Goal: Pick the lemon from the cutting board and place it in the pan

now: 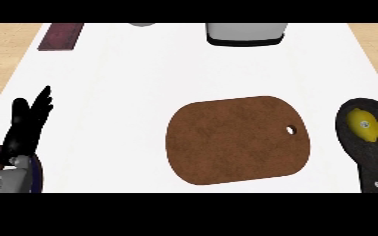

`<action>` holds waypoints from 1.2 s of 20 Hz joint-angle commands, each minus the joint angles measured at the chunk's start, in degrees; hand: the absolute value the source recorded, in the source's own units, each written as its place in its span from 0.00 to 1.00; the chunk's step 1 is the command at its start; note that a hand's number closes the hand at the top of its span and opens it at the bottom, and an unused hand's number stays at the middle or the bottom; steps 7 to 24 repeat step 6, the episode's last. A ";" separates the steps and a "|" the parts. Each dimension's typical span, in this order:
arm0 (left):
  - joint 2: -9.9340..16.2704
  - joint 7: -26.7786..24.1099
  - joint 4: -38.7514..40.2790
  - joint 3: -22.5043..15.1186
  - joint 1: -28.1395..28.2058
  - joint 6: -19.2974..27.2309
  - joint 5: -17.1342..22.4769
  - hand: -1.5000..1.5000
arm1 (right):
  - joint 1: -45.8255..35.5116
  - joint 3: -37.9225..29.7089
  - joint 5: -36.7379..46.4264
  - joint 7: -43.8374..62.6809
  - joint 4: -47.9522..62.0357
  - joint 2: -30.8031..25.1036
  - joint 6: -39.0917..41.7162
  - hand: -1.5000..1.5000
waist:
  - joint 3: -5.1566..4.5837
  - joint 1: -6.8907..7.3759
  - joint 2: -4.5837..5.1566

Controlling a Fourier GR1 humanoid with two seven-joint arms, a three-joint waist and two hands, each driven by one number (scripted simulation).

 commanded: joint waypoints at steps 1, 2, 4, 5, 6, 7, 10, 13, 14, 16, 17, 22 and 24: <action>0.42 -1.73 0.93 0.87 1.39 -0.62 0.55 0.50 | 3.47 0.04 -0.26 -7.46 -0.98 -1.38 9.74 0.00 | 0.10 -0.45 -0.16; 0.13 -1.41 0.53 0.18 0.68 0.51 -0.69 0.50 | 4.00 -0.18 -0.53 -7.17 -0.93 -1.40 9.31 0.00 | 0.16 -0.79 -0.14; -0.67 -0.39 0.43 0.08 -0.01 0.89 -0.36 0.50 | 4.44 -0.42 -1.08 -6.96 -1.52 -2.01 10.28 0.00 | 0.16 -1.00 -0.22; 1.76 -0.36 -0.54 1.27 1.06 -0.79 0.35 0.50 | 5.17 -0.45 -1.17 -6.78 -1.81 -2.88 10.49 0.00 | 0.18 -0.34 -0.48; -0.05 0.38 -0.36 0.59 0.58 0.29 0.24 0.50 | 5.23 -0.52 -1.41 -6.39 -1.84 -2.60 10.55 0.00 | 0.21 -0.57 -0.37; -0.05 0.38 -0.36 0.59 0.58 0.29 0.24 0.50 | 5.23 -0.52 -1.41 -6.39 -1.84 -2.60 10.55 0.00 | 0.21 -0.57 -0.37; -0.05 0.38 -0.36 0.59 0.58 0.29 0.24 0.50 | 5.23 -0.52 -1.41 -6.39 -1.84 -2.60 10.55 0.00 | 0.21 -0.57 -0.37; -0.05 0.38 -0.36 0.59 0.58 0.29 0.24 0.50 | 5.23 -0.52 -1.41 -6.39 -1.84 -2.60 10.55 0.00 | 0.21 -0.57 -0.37; -0.05 0.38 -0.36 0.59 0.58 0.29 0.24 0.50 | 5.23 -0.52 -1.41 -6.39 -1.84 -2.60 10.55 0.00 | 0.21 -0.57 -0.37; -0.05 0.38 -0.36 0.59 0.58 0.29 0.24 0.50 | 5.23 -0.52 -1.41 -6.39 -1.84 -2.60 10.55 0.00 | 0.21 -0.57 -0.37; -0.05 0.38 -0.36 0.59 0.58 0.29 0.24 0.50 | 5.23 -0.52 -1.41 -6.39 -1.84 -2.60 10.55 0.00 | 0.21 -0.57 -0.37; -0.05 0.38 -0.36 0.59 0.58 0.29 0.24 0.50 | 5.23 -0.52 -1.41 -6.39 -1.84 -2.60 10.55 0.00 | 0.21 -0.57 -0.37; -0.05 0.38 -0.36 0.59 0.58 0.29 0.24 0.50 | 5.23 -0.52 -1.41 -6.39 -1.84 -2.60 10.55 0.00 | 0.21 -0.57 -0.37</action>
